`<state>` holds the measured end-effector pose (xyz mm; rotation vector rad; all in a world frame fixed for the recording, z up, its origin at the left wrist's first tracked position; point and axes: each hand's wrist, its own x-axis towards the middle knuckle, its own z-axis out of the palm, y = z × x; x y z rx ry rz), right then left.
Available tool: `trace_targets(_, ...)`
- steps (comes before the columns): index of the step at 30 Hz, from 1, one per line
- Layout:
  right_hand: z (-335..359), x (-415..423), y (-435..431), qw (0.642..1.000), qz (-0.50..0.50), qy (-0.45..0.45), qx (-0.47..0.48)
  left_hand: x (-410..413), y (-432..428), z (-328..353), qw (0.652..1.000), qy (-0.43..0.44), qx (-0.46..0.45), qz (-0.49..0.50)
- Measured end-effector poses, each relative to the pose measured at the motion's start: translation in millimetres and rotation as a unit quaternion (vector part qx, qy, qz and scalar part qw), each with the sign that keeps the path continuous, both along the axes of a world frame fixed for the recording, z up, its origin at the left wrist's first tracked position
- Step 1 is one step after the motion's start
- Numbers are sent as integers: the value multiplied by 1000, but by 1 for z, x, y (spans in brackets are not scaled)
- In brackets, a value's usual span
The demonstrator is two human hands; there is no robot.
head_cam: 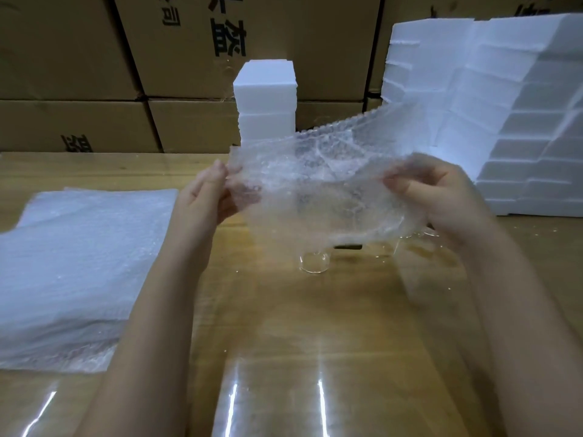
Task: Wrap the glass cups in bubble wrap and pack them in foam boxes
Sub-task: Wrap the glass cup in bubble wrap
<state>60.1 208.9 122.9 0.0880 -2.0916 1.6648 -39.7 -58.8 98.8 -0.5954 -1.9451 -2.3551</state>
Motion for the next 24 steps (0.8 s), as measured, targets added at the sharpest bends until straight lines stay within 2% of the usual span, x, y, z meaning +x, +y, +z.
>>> trace_targets(2, 7, 6, -4, 999, -18, 45, 2, -3, -4, 2, 997, -28, 57, -51)
trace_targets(4, 15, 12, -8, 991, -25, 107, 75, -4, -3, 3, 993, -43, 85, -66)
trace_targets(6, 21, 16, -16, 977, 3, 161, 142, -5, 3, 0, 998, -55, 25, -9)
trace_targets(7, 23, 16, -20, 975, 10, 169, 141, -4, 7, -2, 997, -73, -24, 15)
trace_targets(8, 23, 15, -23, 975, 9, 180, 128, -2, 10, -5, 992, -105, -70, 9)
trace_targets(10, 21, 12, -27, 976, 4, 189, 111, 4, 15, -10, 973, -170, -128, -84)
trace_targets(12, 16, 9, -29, 981, 12, 164, 107, 9, 17, -14, 957, -198, -131, -168)
trace_targets(14, 12, 6, -25, 988, -5, 144, 55, 11, 19, -16, 960, -179, -107, -185)
trace_targets(15, 12, 4, -26, 991, -25, 124, -33, 10, 21, -17, 968, -166, -88, -164)
trace_targets(17, 11, -2, -19, 969, -62, 55, -234, 7, 21, -16, 983, -136, -64, -105)
trace_targets(18, 9, -4, -14, 959, -71, 7, -273, 5, 20, -15, 987, -119, -65, -81)
trace_targets(19, 8, -4, -10, 959, -60, -49, -273, 4, 19, -15, 990, -105, -72, -61)
trace_targets(21, 4, -1, -1, 969, 15, -139, -206, 3, 14, -13, 992, -89, -82, -32)
trace_targets(24, -4, -1, 5, 975, 66, -197, -81, 3, 10, -10, 994, -80, -81, -5)
